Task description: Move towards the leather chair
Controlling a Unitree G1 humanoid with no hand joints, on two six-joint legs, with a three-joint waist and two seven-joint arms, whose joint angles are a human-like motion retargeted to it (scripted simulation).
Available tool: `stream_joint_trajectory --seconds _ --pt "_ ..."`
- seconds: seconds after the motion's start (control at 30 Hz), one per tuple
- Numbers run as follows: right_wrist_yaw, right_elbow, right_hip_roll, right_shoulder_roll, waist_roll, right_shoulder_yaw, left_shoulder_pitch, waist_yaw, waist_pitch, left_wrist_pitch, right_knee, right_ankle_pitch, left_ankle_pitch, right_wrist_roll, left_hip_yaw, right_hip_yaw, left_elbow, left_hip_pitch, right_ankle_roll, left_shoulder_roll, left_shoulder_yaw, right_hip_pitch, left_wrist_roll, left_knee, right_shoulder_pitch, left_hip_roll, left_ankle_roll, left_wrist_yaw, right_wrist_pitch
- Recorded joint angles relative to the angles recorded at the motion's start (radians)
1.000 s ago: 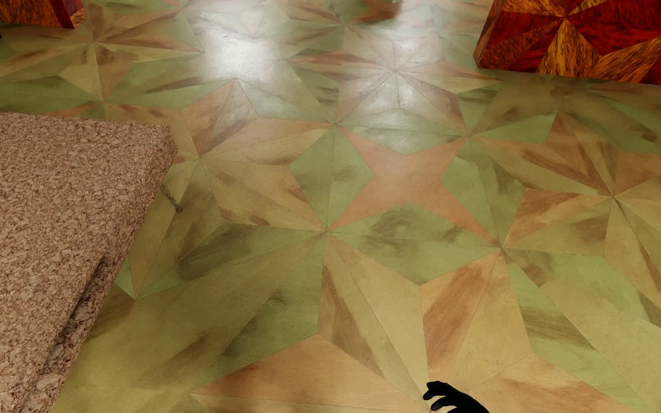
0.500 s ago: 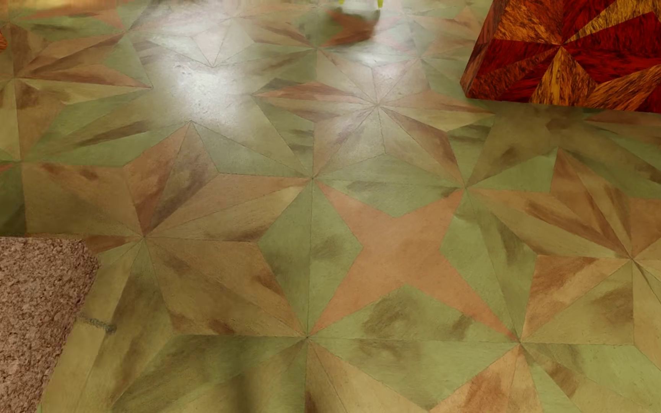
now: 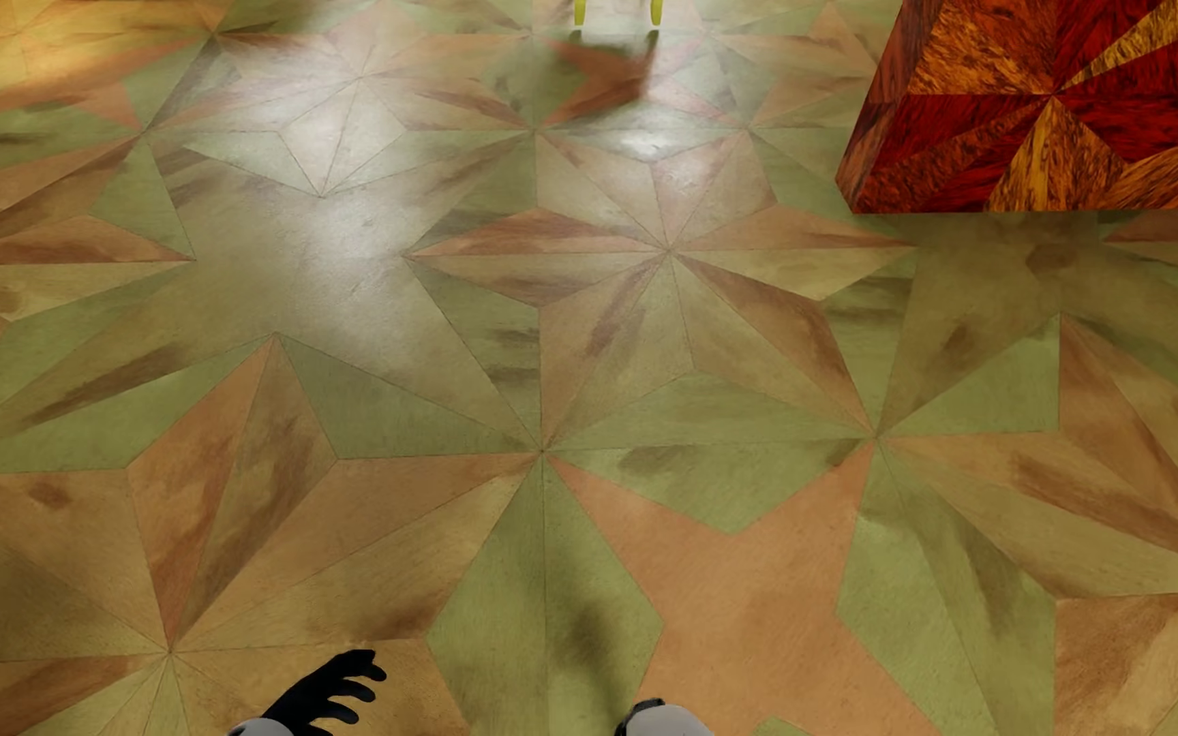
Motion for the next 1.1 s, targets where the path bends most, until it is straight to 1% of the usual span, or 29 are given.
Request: stream_joint_trajectory --seconds 0.03,0.07,0.1,0.13,0.17,0.2,0.27,0.3,0.37,0.43,0.47,0.5,0.53,0.57,0.6,0.63,0.67,0.7,0.73,0.77,0.8,0.83,0.87,0.9,0.93,0.97,1.0,1.03,1.1 --pt "0.0 0.012 0.024 -0.011 0.013 -0.01 0.024 0.007 0.007 0.0 0.028 -0.038 0.054 0.0 0.0 0.0 0.068 -0.085 0.0 -0.015 -0.062 0.045 0.0 0.18 -0.052 0.029 0.0 0.0 0.0" --pt "0.0 0.006 0.044 -0.021 0.021 -0.042 0.036 0.023 0.012 0.0 0.034 -0.089 0.009 0.0 0.0 0.0 0.126 -0.183 0.0 -0.027 -0.116 0.091 0.0 0.353 -0.105 0.048 0.0 0.0 0.0" --pt "0.0 -0.015 0.051 -0.031 0.015 -0.095 0.052 0.064 0.017 0.0 0.023 -0.142 -0.103 0.0 0.0 0.0 0.159 -0.254 0.0 -0.035 -0.154 0.158 0.0 0.492 -0.139 0.052 0.0 0.0 0.0" --pt "0.0 -0.038 0.057 -0.044 0.004 -0.147 0.081 0.116 0.017 0.0 0.014 -0.197 -0.176 0.0 0.0 0.0 0.176 -0.318 0.0 -0.041 -0.17 0.222 0.0 0.586 -0.168 0.045 0.0 0.0 0.0" --pt "0.0 -0.063 0.057 -0.06 -0.006 -0.193 0.12 0.171 0.015 0.0 -0.003 -0.26 -0.193 0.0 0.0 0.0 0.177 -0.386 0.0 -0.037 -0.163 0.289 0.0 0.642 -0.196 0.039 0.0 0.0 0.0" --pt "0.0 -0.102 0.055 -0.077 -0.017 -0.233 0.161 0.216 0.009 0.0 -0.018 -0.318 -0.18 0.0 0.0 0.0 0.177 -0.45 0.0 -0.032 -0.144 0.348 0.0 0.647 -0.218 0.032 0.0 0.0 0.0" --pt "0.0 -0.214 0.056 -0.127 -0.022 -0.299 0.236 0.274 0.002 0.0 -0.052 -0.429 -0.146 0.0 0.0 0.0 0.163 -0.55 0.0 -0.021 -0.127 0.473 0.0 0.503 -0.248 0.027 0.0 0.0 0.0" --pt "0.0 -0.271 0.049 -0.148 -0.028 -0.322 0.262 0.287 0.003 0.0 -0.063 -0.481 -0.147 0.0 0.0 0.0 0.159 -0.577 0.0 -0.012 -0.135 0.529 0.0 0.365 -0.263 0.022 0.0 0.0 0.0" --pt "0.0 -0.342 0.049 -0.17 -0.03 -0.344 0.286 0.285 -0.005 0.0 -0.071 -0.566 -0.128 0.0 0.0 0.0 0.179 -0.613 0.0 0.002 -0.176 0.614 0.0 0.042 -0.296 0.02 0.0 0.0 0.0" --pt "0.0 -0.358 0.043 -0.168 -0.032 -0.345 0.285 0.285 -0.026 0.0 -0.072 -0.605 -0.079 0.0 0.0 0.0 0.214 -0.626 0.0 0.002 -0.205 0.647 0.0 -0.248 -0.314 0.028 0.0 0.0 0.0" --pt "0.0 -0.348 0.034 -0.16 -0.031 -0.329 0.279 0.285 -0.041 0.0 -0.071 -0.611 -0.058 0.0 0.0 0.0 0.23 -0.619 0.0 -0.002 -0.218 0.654 0.0 -0.318 -0.315 0.036 0.0 0.0 0.0" --pt "0.0 -0.327 0.025 -0.147 -0.03 -0.312 0.271 0.286 -0.053 0.0 -0.073 -0.608 0.012 0.0 0.0 0.0 0.244 -0.612 0.0 -0.006 -0.229 0.664 0.0 -0.645 -0.309 0.048 0.0 0.0 0.0" --pt "0.0 -0.295 0.009 -0.129 -0.033 -0.293 0.263 0.291 -0.056 0.0 -0.073 -0.599 0.064 0.0 0.0 0.0 0.249 -0.597 0.0 -0.009 -0.231 0.68 0.0 -0.739 -0.296 0.055 0.0 0.0 0.0" --pt "0.0 -0.257 0.0 -0.111 -0.026 -0.268 0.254 0.286 -0.059 0.0 -0.068 -0.59 0.02 0.0 0.0 0.0 0.243 -0.621 0.0 -0.012 -0.231 0.706 0.0 -0.443 -0.267 0.064 0.0 0.0 0.0" --pt "0.0 -0.206 -0.018 -0.094 -0.018 -0.241 0.246 0.294 -0.069 0.0 -0.048 -0.567 -0.009 0.0 0.0 0.0 0.234 -0.636 0.0 -0.017 -0.223 0.714 0.0 -0.406 -0.235 0.066 0.0 0.0 0.0" --pt "0.0 -0.138 -0.048 -0.067 -0.027 -0.215 0.236 0.292 -0.07 0.0 -0.017 -0.516 0.044 0.0 0.0 0.0 0.222 -0.655 0.0 -0.024 -0.21 0.72 0.0 -0.322 -0.2 0.072 0.0 0.0 0.0" --pt "0.0 -0.03 -0.072 -0.029 -0.048 -0.202 0.204 0.262 -0.057 0.0 0.048 -0.432 0.076 0.0 0.0 0.0 0.245 -0.669 0.0 -0.033 -0.202 0.719 0.0 -0.235 -0.164 0.057 0.0 0.0 0.0" --pt "0.0 0.071 -0.097 0.007 -0.058 -0.19 0.176 0.245 -0.057 0.0 0.164 -0.341 0.044 0.0 0.0 0.0 0.236 -0.668 0.0 -0.023 -0.201 0.665 0.0 -0.175 -0.117 0.043 0.0 0.0 0.0" --pt "0.0 0.133 -0.122 0.032 -0.065 -0.152 0.149 0.241 -0.05 0.0 0.311 -0.27 -0.007 0.0 0.0 0.0 0.231 -0.627 0.0 -0.021 -0.154 0.587 0.0 -0.158 -0.081 0.034 0.0 0.0 0.0" --pt "0.0 0.122 -0.124 0.036 -0.07 -0.088 0.14 0.228 -0.046 0.0 0.462 -0.224 -0.045 0.0 0.0 0.0 0.186 -0.578 0.0 -0.004 -0.105 0.504 0.0 -0.171 -0.042 0.021 0.0 0.0 0.0" --pt "0.0 0.085 -0.111 0.029 -0.067 -0.022 0.133 0.197 -0.044 0.0 0.573 -0.187 -0.066 0.0 0.0 0.0 0.145 -0.538 0.0 0.014 -0.042 0.433 0.0 -0.176 -0.007 0.023 0.0 0.0 0.0" --pt "0.0 0.026 -0.108 0.012 -0.064 0.02 0.126 0.149 -0.038 0.0 0.608 -0.141 -0.077 0.0 0.0 0.0 0.111 -0.484 0.0 0.035 0.009 0.384 0.0 -0.207 0.029 0.015 0.0 0.0 0.0" --pt "0.0 -0.044 -0.104 -0.008 -0.057 0.042 0.115 0.1 -0.037 0.0 0.584 -0.094 -0.083 0.0 0.0 0.0 0.085 -0.453 0.0 0.059 0.039 0.338 0.0 -0.228 0.065 0.01 0.0 0.0 0.0" --pt "0.0 -0.114 -0.099 -0.023 -0.054 0.043 0.097 0.066 -0.032 0.0 0.507 -0.067 -0.09 0.0 0.0 0.0 0.063 -0.409 0.0 0.085 0.062 0.312 0.0 -0.25 0.102 0.006 0.0 0.0 0.0" --pt "0.0 -0.172 -0.097 -0.032 -0.054 0.033 0.079 0.047 -0.026 0.0 0.401 -0.067 -0.102 0.0 0.0 0.0 0.038 -0.356 0.0 0.109 0.081 0.296 0.0 -0.279 0.136 -0.001 0.0 0.0 0.0" --pt "0.0 -0.206 -0.085 -0.035 -0.042 0.027 0.056 0.032 -0.023 0.0 0.276 -0.093 -0.111 0.0 0.0 0.0 0.025 -0.378 0.0 0.123 0.11 0.29 0.0 -0.241 0.153 0.004 0.0 0.0 0.0" --pt "0.0 -0.258 -0.091 -0.035 -0.064 0.023 0.045 0.033 -0.006 0.0 0.148 -0.121 -0.112 0.0 0.0 0.0 -0.019 -0.279 0.0 0.156 0.106 0.322 0.0 -0.288 0.178 -0.015 0.0 0.0 0.0" --pt "0.0 -0.251 -0.063 -0.029 -0.047 0.021 0.012 0.008 -0.018 0.0 0.041 -0.152 -0.118 0.0 0.0 0.0 -0.006 -0.318 0.0 0.165 0.122 0.301 0.0 -0.271 0.166 -0.003 0.0 0.0 0.0" --pt "0.0 -0.228 -0.063 -0.004 -0.052 0.011 -0.05 -0.002 -0.013 0.0 -0.08 -0.328 -0.14 0.0 0.0 0.0 0.036 -0.284 0.0 0.163 0.14 0.316 0.0 -0.279 0.139 -0.023 0.0 0.0 0.0"
